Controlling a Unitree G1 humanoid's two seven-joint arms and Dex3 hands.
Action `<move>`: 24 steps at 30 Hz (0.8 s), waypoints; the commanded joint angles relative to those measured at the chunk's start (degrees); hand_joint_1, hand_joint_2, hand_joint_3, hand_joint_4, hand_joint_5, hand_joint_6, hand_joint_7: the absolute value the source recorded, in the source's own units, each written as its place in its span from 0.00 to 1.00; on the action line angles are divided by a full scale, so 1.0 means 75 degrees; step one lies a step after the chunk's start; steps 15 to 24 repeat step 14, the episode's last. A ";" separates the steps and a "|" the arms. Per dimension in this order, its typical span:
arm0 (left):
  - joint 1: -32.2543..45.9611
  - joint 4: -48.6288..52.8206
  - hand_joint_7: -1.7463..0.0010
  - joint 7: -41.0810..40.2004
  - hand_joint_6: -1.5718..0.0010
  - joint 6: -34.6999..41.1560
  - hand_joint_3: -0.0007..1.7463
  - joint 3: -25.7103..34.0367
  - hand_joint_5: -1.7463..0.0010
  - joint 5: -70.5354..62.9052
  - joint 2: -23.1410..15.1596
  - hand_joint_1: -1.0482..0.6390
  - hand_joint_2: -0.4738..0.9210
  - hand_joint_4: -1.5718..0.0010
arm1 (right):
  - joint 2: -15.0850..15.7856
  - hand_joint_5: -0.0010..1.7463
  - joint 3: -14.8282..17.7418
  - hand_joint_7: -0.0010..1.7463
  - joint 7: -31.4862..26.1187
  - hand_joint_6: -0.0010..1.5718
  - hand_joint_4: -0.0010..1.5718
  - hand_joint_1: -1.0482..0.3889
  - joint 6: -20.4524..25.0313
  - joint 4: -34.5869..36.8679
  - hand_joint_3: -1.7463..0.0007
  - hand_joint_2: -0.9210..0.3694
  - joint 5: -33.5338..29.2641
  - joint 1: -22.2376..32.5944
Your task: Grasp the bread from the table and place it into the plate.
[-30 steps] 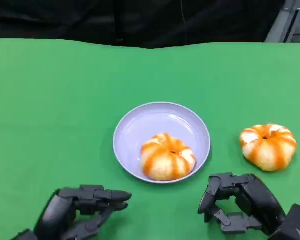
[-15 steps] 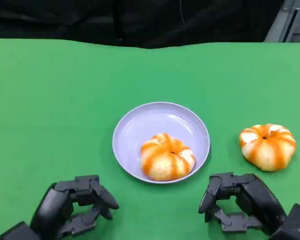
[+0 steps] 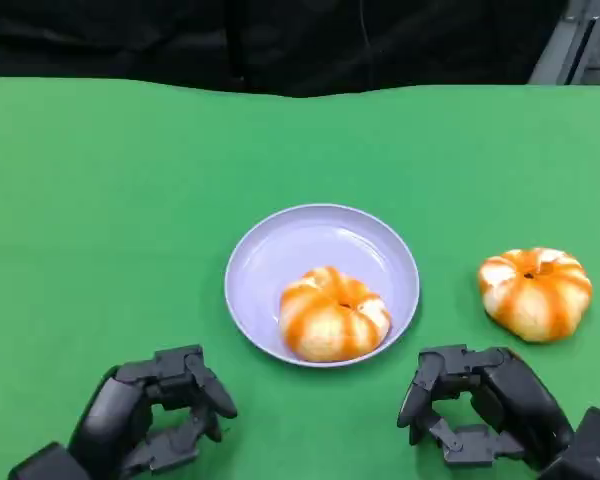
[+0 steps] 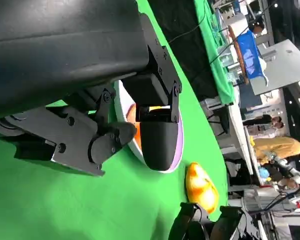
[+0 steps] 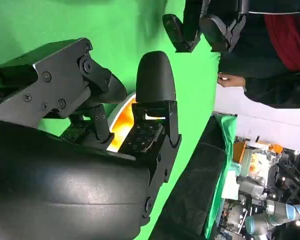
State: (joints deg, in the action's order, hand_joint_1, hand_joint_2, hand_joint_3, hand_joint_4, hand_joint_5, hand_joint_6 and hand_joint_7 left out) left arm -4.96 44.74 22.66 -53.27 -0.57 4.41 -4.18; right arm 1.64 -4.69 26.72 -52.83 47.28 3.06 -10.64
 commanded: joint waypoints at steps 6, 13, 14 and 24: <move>-0.0024 0.0151 0.28 -0.0109 0.45 -0.0261 0.52 -0.0044 0.12 -0.0271 -0.0084 0.59 0.83 0.49 | 0.0080 0.79 0.0071 0.60 -0.0006 0.62 0.61 0.76 -0.0061 0.0084 0.41 0.27 0.0058 -0.0040; 0.0008 0.0101 0.29 -0.0045 0.43 -0.0234 0.56 -0.0058 0.13 -0.0278 -0.0075 0.58 0.79 0.48 | 0.0087 0.79 0.0062 0.60 -0.0062 0.62 0.61 0.77 -0.0167 0.0053 0.41 0.27 0.0000 0.0002; 0.0007 0.0100 0.30 -0.0042 0.43 -0.0234 0.56 -0.0062 0.14 -0.0279 -0.0073 0.58 0.79 0.47 | 0.0085 0.79 0.0061 0.60 -0.0050 0.62 0.61 0.78 -0.0170 0.0063 0.41 0.27 0.0012 0.0001; 0.0007 0.0100 0.30 -0.0042 0.43 -0.0234 0.56 -0.0062 0.14 -0.0279 -0.0073 0.58 0.79 0.47 | 0.0085 0.79 0.0061 0.60 -0.0050 0.62 0.61 0.78 -0.0170 0.0063 0.41 0.27 0.0012 0.0001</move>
